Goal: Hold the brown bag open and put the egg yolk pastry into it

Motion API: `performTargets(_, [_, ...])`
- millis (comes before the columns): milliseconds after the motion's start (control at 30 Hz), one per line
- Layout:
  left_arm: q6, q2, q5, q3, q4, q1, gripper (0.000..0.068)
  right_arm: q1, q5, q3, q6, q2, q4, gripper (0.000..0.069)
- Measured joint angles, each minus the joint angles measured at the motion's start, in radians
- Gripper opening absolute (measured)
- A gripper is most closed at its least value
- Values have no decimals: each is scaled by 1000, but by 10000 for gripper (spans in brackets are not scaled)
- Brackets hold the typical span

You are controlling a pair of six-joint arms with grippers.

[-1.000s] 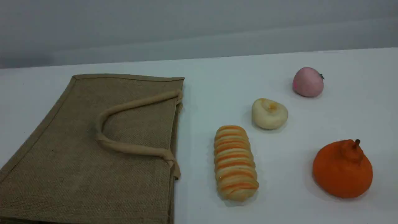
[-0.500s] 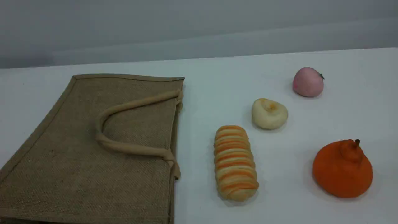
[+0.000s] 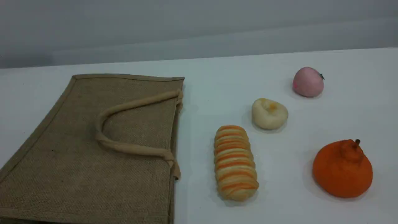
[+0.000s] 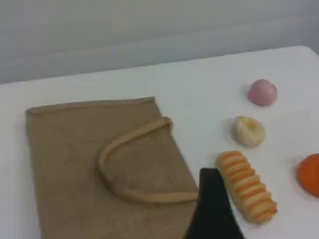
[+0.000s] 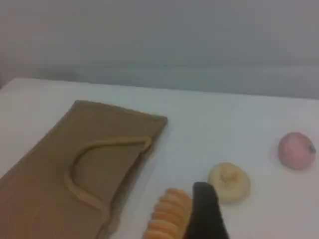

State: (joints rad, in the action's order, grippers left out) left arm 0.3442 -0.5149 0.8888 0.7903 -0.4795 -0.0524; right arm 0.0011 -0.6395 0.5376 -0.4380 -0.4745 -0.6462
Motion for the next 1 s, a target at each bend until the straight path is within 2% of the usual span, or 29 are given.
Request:
performTargets(167, [32, -141, -65, 0, -22, 0, 447, 0, 49, 0, -87, -102, -82, 446])
performTargets(367, [132, -282, -114, 0, -19, 0, 447, 0, 85, 0, -201, -233, -191, 446])
performTargets(567, [245, -288, -159, 0, -14, 0, 447, 0, 83, 0, -322, -277, -323, 446])
performTargets(700, [283, -282, -169, 1, 2, -20, 447, 0, 74, 0, -335, -276, -345, 446])
performTargets(833, [266, -278, -182, 25, 65, -40, 447, 0, 73, 0, -335, -275, -345, 446])
performTargets(900, [219, -278, -183, 55, 117, -40, 447, 0, 70, 0, -335, -275, -345, 446])
performTargets(1000, [92, -282, -175, 108, 214, -40, 445, 0, 53, 0, -335, -275, -345, 446])
